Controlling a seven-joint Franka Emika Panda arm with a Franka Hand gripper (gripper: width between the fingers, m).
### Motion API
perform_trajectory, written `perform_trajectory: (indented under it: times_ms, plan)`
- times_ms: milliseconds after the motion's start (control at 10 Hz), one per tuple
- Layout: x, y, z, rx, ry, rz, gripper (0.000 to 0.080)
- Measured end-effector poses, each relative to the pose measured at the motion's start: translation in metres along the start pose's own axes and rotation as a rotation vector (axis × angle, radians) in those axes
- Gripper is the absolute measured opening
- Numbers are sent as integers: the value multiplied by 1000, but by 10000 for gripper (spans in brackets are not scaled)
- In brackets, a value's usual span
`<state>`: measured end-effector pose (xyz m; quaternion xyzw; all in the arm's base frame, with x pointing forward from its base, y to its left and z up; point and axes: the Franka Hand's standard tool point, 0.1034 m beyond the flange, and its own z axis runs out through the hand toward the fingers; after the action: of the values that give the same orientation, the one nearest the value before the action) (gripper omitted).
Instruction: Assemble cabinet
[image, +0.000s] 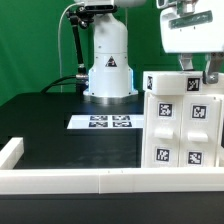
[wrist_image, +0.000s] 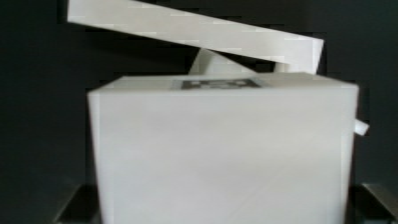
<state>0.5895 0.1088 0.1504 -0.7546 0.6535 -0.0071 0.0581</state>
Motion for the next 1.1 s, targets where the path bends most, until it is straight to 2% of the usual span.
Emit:
perform_trajectory:
  times_ms: [500,1100]
  plan:
    - [-2,-5,0,14,-26,404,564]
    - [-4,-4,0,-1,-64,513,564]
